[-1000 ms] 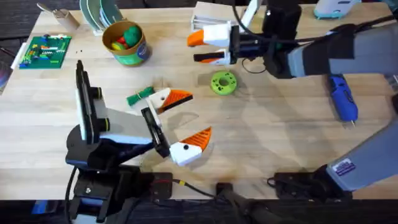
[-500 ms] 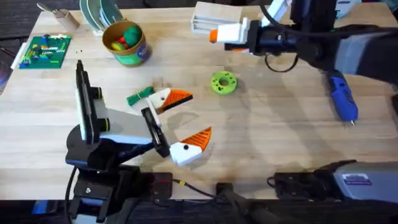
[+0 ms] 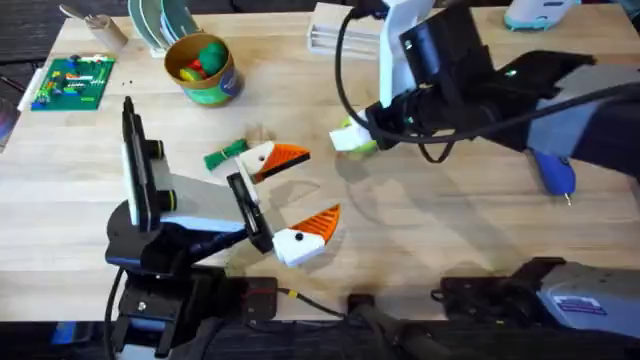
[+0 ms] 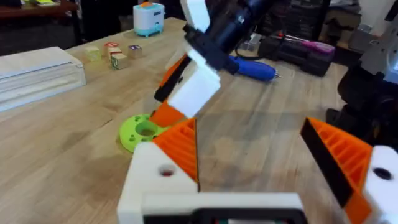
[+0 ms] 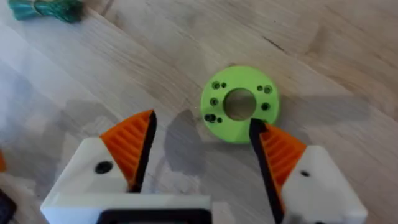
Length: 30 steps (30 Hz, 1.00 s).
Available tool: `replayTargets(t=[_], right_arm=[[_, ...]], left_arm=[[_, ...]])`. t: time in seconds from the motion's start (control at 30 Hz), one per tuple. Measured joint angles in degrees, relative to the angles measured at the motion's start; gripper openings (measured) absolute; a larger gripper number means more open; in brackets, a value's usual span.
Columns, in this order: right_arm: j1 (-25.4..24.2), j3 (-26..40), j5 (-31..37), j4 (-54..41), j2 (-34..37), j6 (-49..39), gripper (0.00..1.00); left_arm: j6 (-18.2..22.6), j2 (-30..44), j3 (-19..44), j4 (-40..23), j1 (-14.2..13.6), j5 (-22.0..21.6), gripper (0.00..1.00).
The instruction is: Pick up the gripper from the table and insert it into the empty holder that is missing its gripper. Then pick up a screw, insert it into the mounting hole, and use the screwdriver to tighten it. Finally, clean up the table by picking up the vegetable and placing it into the bucket.
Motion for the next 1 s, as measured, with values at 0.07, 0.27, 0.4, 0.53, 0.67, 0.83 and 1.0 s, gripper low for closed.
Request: replayTargets(t=[0.07,0.27,0.4,0.53,0.67,0.83,1.0], right_arm=[[0.67,0.00,2.03,-0.62,1.25,-0.27,0.935],[3.97,0.00,8.91,-2.17,4.58,-1.03,0.929],[7.19,0.00,13.54,-2.18,5.18,-1.78,0.872],[9.17,0.00,16.15,-1.91,6.45,-2.57,0.764],[9.41,0.00,17.71,-0.37,7.49,-2.83,0.655],[9.43,0.00,18.05,1.54,7.60,-2.85,0.643],[9.43,0.00,18.09,1.98,9.29,-3.01,0.529]], left_arm=[[0.00,0.02,0.00,0.02,0.00,0.00,0.993],[0.00,0.01,0.00,0.02,0.00,0.17,0.992],[0.00,0.02,0.00,0.02,0.00,0.17,0.993],[0.00,0.00,0.00,0.02,0.00,0.20,0.993],[0.00,0.00,0.00,0.02,0.00,0.39,0.993],[0.00,0.02,0.00,0.02,0.00,0.42,0.993],[0.00,0.01,0.00,0.02,0.00,0.59,0.993]])
